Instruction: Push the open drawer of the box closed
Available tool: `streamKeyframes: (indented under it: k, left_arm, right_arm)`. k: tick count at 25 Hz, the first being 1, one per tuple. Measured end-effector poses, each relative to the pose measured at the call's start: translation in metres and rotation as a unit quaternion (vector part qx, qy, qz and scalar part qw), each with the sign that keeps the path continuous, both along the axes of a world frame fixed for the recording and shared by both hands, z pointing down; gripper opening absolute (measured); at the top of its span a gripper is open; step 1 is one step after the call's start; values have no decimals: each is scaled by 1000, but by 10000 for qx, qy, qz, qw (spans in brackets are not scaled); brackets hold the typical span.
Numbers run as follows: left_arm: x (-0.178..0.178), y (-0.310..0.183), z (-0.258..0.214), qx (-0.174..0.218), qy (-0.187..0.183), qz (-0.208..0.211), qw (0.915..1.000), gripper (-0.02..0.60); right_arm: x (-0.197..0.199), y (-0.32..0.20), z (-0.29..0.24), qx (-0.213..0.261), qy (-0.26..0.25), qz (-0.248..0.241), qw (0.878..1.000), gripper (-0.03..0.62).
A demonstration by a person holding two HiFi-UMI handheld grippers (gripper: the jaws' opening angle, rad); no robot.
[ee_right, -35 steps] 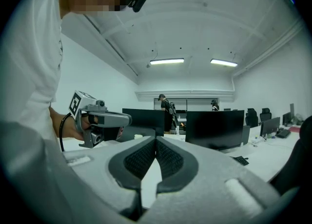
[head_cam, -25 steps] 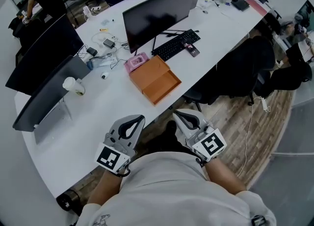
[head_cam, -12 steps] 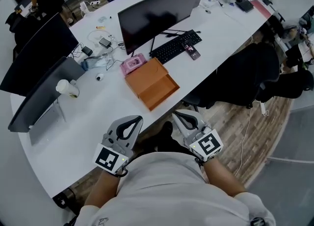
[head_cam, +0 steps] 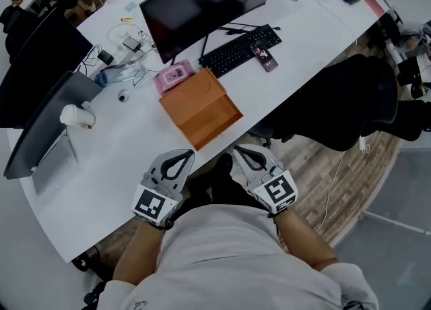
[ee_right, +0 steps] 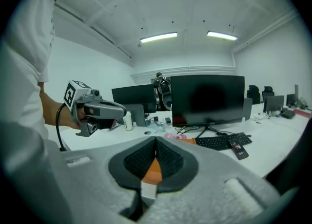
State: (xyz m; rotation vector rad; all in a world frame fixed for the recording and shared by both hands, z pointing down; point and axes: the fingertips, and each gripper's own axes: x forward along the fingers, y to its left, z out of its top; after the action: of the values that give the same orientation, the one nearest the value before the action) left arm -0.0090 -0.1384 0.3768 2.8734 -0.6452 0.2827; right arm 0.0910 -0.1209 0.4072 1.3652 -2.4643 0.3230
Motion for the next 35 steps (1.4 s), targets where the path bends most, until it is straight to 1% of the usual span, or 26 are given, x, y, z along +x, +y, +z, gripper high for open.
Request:
streamKeyframes:
  k: [3, 7, 11, 12, 13, 16, 19, 22, 25, 35]
  left_arm:
    - [8, -10, 22, -162, -5, -98, 9998, -2]
    - [20, -12, 45, -315, -176, 0, 9993, -2]
    - [29, -17, 67, -352, -260, 51, 9990, -2]
    - [30, -18, 72, -369, -276, 36, 9989, -2]
    - [30, -19, 78, -393, -304, 20, 9988, -2]
    - [31, -21, 95, -475, -378, -9, 9982, -2]
    - [31, -23, 114, -391, -456, -5, 9982, -2]
    - [32, -26, 128, -512, -510, -70, 9974, -2]
    - [32, -29, 143, -546, -574, -89, 9968, -2]
    - [29, -39, 186, -738, -741, -170, 9944, -2]
  right_arm:
    - [3, -8, 16, -142, 89, -96, 9998, 3]
    - [9, -13, 45, -306, 135, -254, 9991, 3]
    - [14, -21, 66, -509, 70, -304, 9982, 5]
    - [15, -22, 72, -561, 57, -304, 9979, 5]
    - [15, -23, 78, -613, 45, -303, 9977, 31]
    - [15, -26, 96, -751, 49, -332, 9966, 35]
    - [15, -29, 116, -896, 78, -387, 9952, 49]
    - [18, -31, 138, -1125, -48, -349, 9930, 55]
    - [19, -32, 158, -1356, -143, -346, 9901, 58]
    - [26, -37, 220, -1860, -82, -243, 9822, 82]
